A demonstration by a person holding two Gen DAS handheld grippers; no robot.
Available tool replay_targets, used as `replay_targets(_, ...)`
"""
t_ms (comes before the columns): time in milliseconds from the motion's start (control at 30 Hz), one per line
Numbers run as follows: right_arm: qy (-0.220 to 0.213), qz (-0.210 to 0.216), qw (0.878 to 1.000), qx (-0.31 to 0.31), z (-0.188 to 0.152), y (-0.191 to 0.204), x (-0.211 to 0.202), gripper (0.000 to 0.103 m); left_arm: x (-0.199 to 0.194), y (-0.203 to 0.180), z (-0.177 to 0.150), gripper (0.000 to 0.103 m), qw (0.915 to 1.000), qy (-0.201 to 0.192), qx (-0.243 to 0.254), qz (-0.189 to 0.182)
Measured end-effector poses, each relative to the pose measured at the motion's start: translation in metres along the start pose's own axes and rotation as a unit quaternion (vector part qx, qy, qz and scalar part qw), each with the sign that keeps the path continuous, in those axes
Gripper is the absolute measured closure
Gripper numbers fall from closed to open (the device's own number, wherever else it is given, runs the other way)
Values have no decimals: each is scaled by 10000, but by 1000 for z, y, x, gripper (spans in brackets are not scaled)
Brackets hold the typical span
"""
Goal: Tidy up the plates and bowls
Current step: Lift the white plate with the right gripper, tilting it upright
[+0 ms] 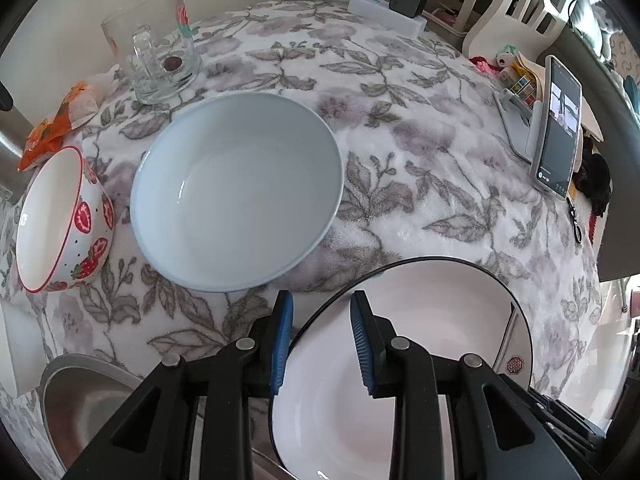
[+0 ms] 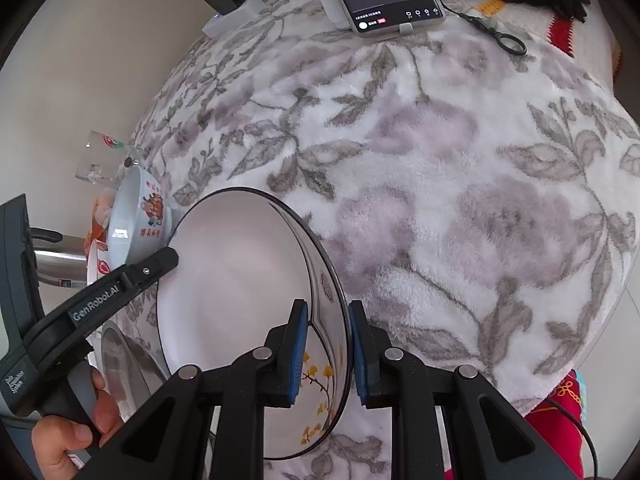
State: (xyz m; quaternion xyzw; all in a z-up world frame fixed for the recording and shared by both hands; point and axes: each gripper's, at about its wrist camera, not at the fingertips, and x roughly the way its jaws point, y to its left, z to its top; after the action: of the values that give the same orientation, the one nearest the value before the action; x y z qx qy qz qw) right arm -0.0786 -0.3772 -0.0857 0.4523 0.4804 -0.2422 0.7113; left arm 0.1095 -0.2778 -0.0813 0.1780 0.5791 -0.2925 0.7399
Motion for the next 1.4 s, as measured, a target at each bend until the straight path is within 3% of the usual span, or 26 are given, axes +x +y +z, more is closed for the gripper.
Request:
replay_targets(467,-95,-14,10000,-16,2,2,-1,81,5,-4,-2,72,10000,44,76,17)
replay_targets(767,-373,9,9993,-40,13,-1,-9,81,-7,-5,-1,73,9992,-140,44,-382)
replay_targets(800,-353,47,9994,1,15,-3,-7,81,-8,-6,-1,73,9986,-161,59,-493)
replay_targets(833,-331,46,9994,13,16,-4,-5,81,-9,-8,0,76,9956,-113,20,-927)
replay_targets(867,-307,24,9995,15,16,-4,-4,81,-9,-10,1,77,9945,-65,-3,-1049)
replay_targets(967,-254,-15,9997,46,15,-6,-1,81,-7,-18,0,79,9985,-100,234,-490)
replay_targets(1033,-252,-23,9997,49,15,-7,-2,81,-9,-14,1,79,9984,-111,157,-538)
replay_targets(1133,-241,-57,9997,22,15,-6,-2,81,-16,-6,2,79,9994,-211,144,-228)
replay_targets(1233,-202,-58,9998,39,14,-8,-1,81,-19,3,4,79,9995,-244,59,-190)
replay_targets(1333,-139,-81,9999,52,12,-10,0,81,-13,9,4,79,9999,-105,52,27)
replay_targets(1400,-123,-111,9999,13,9,-10,-1,81,-2,10,2,78,9999,107,-6,-118)
